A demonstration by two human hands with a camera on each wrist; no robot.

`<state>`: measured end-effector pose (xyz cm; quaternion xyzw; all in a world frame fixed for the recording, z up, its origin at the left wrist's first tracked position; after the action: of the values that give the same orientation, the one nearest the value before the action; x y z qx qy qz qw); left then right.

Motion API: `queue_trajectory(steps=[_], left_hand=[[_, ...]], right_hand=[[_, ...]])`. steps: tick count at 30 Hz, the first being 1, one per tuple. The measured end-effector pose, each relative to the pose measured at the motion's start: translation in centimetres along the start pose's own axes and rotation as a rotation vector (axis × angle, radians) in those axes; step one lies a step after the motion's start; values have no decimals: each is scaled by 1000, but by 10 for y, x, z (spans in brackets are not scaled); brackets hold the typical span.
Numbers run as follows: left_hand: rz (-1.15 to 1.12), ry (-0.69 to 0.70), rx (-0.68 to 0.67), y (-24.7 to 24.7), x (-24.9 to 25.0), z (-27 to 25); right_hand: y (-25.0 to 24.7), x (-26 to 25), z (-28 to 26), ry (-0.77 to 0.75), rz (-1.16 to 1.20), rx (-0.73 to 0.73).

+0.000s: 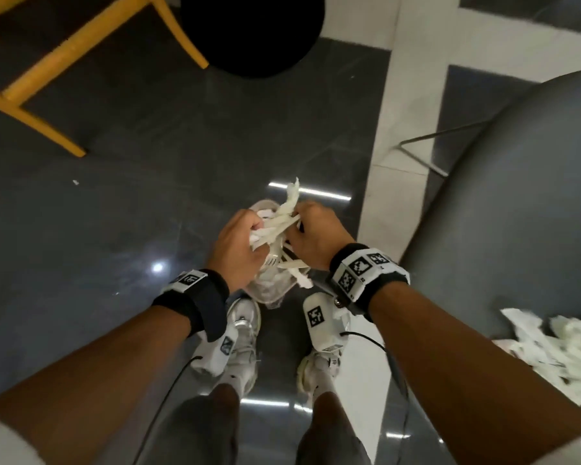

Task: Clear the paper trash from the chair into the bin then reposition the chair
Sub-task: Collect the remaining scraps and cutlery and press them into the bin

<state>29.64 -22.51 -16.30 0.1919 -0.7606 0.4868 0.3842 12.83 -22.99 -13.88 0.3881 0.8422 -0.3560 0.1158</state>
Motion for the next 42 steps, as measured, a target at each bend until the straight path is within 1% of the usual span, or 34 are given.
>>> queue_trajectory(steps=[3, 5, 7, 9, 11, 13, 15, 16, 18, 20, 21, 22, 23, 24, 25, 27, 29, 31, 32, 34, 36, 37, 38, 40, 42], left_hand=[[-34, -33, -9, 14, -56, -4], [-82, -91, -46, 31, -89, -8], [-91, -122, -88, 47, -114, -14], [-100, -103, -112, 58, -134, -19], [-88, -69, -129, 63, -146, -20], [-66, -9, -126, 63, -151, -18], [-42, 17, -122, 58, -155, -18], [-30, 16, -101, 54, -156, -18], [39, -2, -15, 45, -158, -18], [128, -60, 73, 38, -159, -16], [121, -102, 88, 37, -160, -14], [76, -146, 76, 38, -164, -13], [20, -183, 45, 39, -168, -11], [-19, -203, 18, 41, -175, -11], [-27, -204, 2, 42, -180, -11], [2, -176, -14, 43, -188, -13], [22, -130, -40, 42, -187, -14], [4, -126, -63, 42, -185, -16], [-15, -159, -60, 43, -185, -17], [-63, -302, -39, 46, -184, -19], [-76, -443, -23, 48, -182, -16], [-57, -484, -29, 48, -178, -16], [-21, -499, -43, 46, -173, -15], [59, -477, -71, 39, -158, -12], [77, -455, -57, 29, -134, -7]], right_hand=[[53, 12, 35, 78, 45, -23], [82, 24, 55, 101, 12, -30], [106, 39, 72, 134, -40, -1], [124, 55, 86, 186, -55, 52], [137, 67, 98, 193, -28, 97], [151, 73, 104, 185, -61, 71], [159, 73, 102, 194, -110, 14], [157, 70, 99, 177, -128, 16], [150, 63, 89, 97, -138, 20], [147, 56, 80, -1, -118, -50], [150, 54, 78, -62, -138, -98], [156, 54, 80, -140, -208, -143], [166, 55, 84, -213, -331, -192], [179, 61, 91, -256, -464, -241], [190, 68, 101, -244, -546, -286], [199, 78, 118, -114, -570, -316], [196, 87, 135, 57, -519, -328], [191, 93, 142, 128, -485, -336], [187, 93, 141, 126, -491, -313], [179, 92, 132, 141, -455, -244], [162, 89, 116, 207, -387, -199], [154, 88, 108, 223, -360, -190], [147, 86, 99, 208, -343, -179], [130, 80, 79, 168, -286, -194], [106, 72, 55, 152, -173, -168]])
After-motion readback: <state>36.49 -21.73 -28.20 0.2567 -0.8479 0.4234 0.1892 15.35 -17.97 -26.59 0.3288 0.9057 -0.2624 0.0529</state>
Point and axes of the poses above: each hand's wrist, its own z-axis towards the middle knuckle, its own y-axis out of the palm, x = y × z, the point moved 2 cm from there along z, towards the middle knuckle, and after that the axes turned 13 degrees about y, right-handed, at the moved point
